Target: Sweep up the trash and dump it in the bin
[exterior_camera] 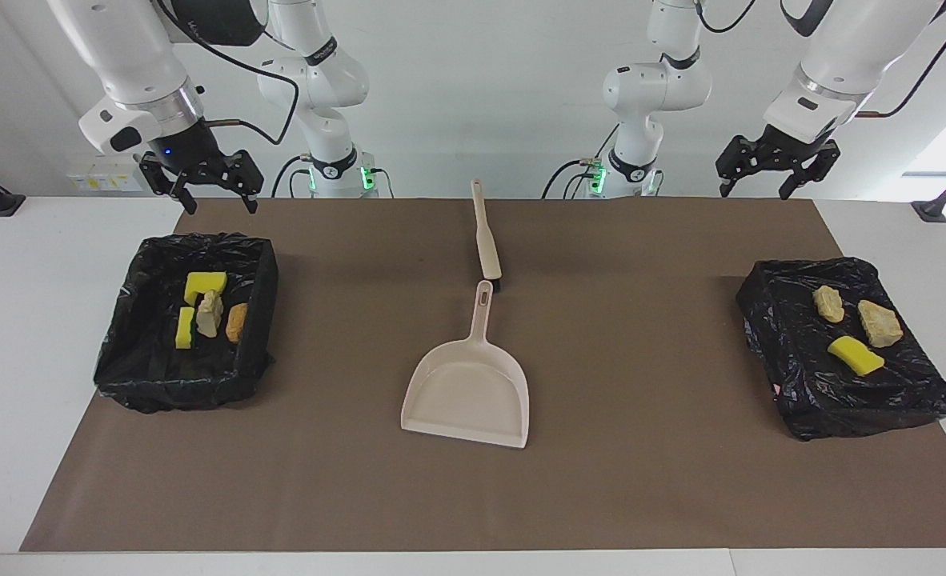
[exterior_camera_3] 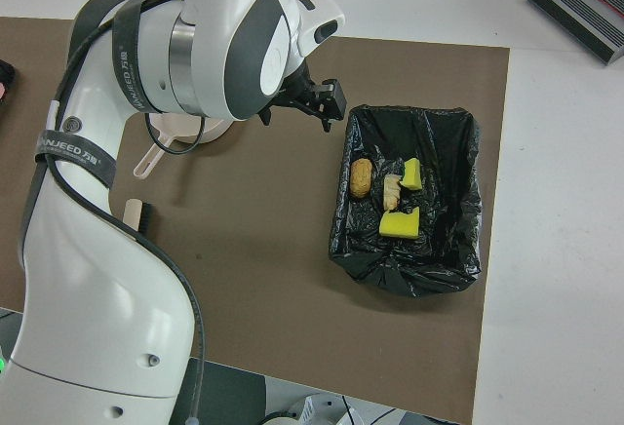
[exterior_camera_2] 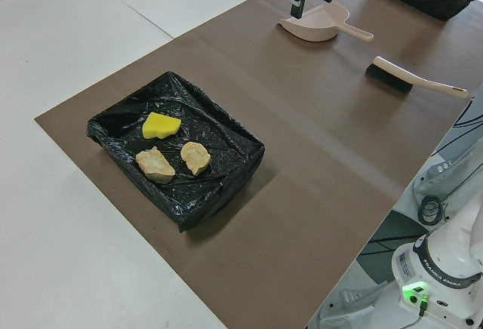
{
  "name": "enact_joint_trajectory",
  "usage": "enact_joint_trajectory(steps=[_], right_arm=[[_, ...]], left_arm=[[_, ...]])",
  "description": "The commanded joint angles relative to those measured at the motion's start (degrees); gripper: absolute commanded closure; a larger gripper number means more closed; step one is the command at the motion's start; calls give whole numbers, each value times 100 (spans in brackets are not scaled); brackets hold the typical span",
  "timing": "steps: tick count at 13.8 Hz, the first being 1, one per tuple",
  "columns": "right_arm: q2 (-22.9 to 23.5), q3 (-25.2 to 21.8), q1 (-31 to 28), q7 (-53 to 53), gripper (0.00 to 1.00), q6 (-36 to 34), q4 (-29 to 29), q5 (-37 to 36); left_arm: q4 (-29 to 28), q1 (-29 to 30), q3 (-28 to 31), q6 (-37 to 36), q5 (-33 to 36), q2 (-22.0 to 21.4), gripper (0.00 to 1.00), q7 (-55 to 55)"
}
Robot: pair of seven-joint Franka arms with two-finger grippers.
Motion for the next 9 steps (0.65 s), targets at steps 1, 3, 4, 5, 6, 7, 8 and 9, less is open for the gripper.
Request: enact_joint_trajectory(steps=[1, 3, 4, 5, 6, 7, 8, 9], right_arm=[[-78, 8, -20, 89, 0, 96, -118, 94], [-78, 8, -20, 98, 0, 96, -118, 86], [-78, 8, -29, 89, 0, 104, -118, 94], [-78, 8, -29, 98, 0, 87, -118, 120], [-69, 8, -29, 98, 0, 96, -92, 121], [-60, 8, -29, 89, 0, 104, -83, 129], [-60, 8, -29, 98, 0, 104, -83, 130], [-60, 8, -29, 98, 0, 104, -83, 121]], left_arm=[[-100, 68, -33, 334, -94, -70, 0, -2], [-100, 68, -33, 413, -85, -61, 0, 6], [-100, 68, -33, 448, -85, -61, 0, 15], [-100, 77, -33, 449, -85, -61, 0, 15], [-100, 77, -33, 440, -85, -61, 0, 33], [-100, 77, -25, 388, -85, -61, 0, 24], [-91, 77, -25, 344, -68, -61, 0, 41], [-83, 68, -33, 361, -68, -53, 0, 41]])
